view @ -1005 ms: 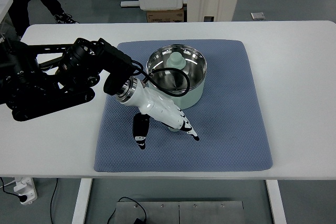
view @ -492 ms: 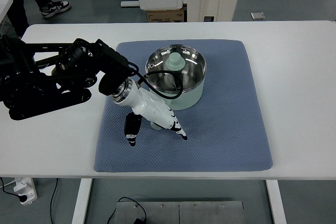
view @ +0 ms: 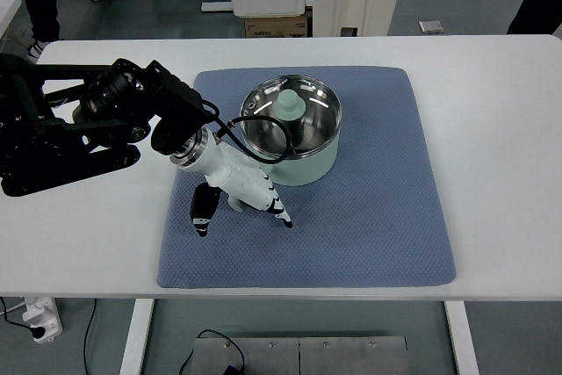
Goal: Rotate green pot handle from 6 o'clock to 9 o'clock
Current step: 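Push the green handle with the left hand, rotating the pot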
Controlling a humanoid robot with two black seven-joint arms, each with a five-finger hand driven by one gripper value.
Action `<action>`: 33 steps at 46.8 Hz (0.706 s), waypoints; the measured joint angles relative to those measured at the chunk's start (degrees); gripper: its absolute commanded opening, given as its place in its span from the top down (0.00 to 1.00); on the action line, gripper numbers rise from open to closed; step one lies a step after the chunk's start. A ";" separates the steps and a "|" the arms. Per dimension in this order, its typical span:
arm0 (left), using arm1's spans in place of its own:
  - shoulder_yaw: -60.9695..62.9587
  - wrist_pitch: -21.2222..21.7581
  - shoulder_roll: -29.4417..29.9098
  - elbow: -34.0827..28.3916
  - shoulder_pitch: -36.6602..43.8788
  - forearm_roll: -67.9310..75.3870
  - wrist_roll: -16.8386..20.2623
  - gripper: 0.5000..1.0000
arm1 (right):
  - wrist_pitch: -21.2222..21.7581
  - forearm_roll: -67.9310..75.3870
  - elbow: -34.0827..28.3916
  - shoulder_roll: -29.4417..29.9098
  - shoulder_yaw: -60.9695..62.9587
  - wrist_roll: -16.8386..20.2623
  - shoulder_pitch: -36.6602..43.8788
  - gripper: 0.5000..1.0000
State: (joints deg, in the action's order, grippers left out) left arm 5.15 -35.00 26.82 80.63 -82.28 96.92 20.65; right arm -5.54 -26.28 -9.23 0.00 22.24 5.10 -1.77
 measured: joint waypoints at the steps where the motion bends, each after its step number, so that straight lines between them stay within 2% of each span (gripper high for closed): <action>1: 0.13 0.00 0.00 0.03 0.00 0.14 0.00 0.00 | 0.00 0.00 0.00 0.00 0.00 0.00 0.00 0.00; 33: 0.66 0.00 1.55 -0.13 -1.00 6.38 -0.03 0.00 | 0.00 0.00 0.00 0.00 0.00 0.00 -0.02 0.00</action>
State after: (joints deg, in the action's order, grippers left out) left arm 5.81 -35.00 28.37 80.50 -83.29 103.30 20.62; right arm -5.54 -26.28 -9.23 0.00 22.24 5.10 -1.80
